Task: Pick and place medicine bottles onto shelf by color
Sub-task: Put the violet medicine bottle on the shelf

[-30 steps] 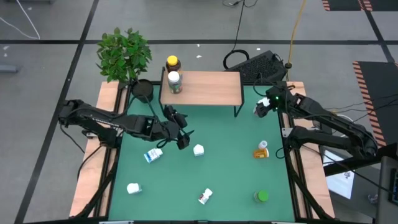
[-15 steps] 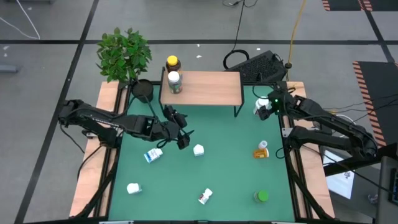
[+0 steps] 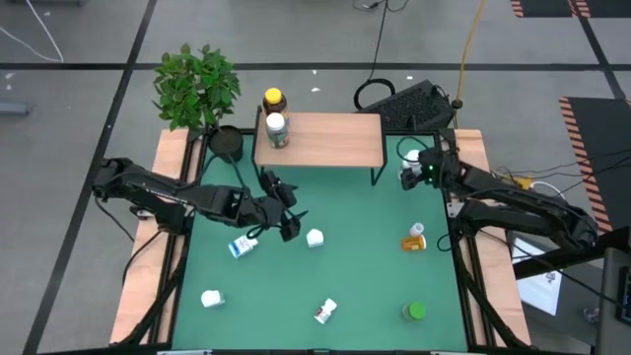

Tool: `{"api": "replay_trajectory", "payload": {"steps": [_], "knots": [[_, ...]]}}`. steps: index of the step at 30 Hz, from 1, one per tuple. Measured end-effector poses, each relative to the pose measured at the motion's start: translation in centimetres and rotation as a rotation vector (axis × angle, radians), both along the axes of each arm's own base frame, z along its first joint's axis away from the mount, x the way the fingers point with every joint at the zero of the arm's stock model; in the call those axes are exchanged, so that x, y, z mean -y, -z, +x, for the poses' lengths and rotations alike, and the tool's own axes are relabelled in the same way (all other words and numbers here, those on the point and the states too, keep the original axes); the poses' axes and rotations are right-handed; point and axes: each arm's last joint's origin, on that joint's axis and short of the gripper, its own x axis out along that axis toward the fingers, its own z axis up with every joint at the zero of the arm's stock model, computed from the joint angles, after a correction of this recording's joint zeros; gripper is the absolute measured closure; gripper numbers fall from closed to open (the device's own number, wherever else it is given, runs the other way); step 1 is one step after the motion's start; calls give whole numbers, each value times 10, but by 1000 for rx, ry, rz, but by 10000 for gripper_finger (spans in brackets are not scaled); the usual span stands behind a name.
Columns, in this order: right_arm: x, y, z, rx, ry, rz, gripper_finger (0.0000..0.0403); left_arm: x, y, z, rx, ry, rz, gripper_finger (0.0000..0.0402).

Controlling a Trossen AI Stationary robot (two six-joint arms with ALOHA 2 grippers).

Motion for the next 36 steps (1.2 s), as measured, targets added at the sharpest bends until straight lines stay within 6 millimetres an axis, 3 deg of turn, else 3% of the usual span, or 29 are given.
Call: {"api": "replay_trajectory", "payload": {"steps": [12,16,25,31,36], "knots": [[-6,51,-8,47,-122,-184,51,1,-1,0,3,6,13,53],[-8,59,-11,36,-145,-207,75,1,-1,1,8,7,13,53],[-7,54,-7,47,-210,-279,169,1,-2,1,21,3,19,53],[-8,49,-5,80,-221,-309,176,1,-2,1,21,2,20,53],[-3,23,0,85,-138,-308,177,-1,-3,2,30,-16,21,53]]}}
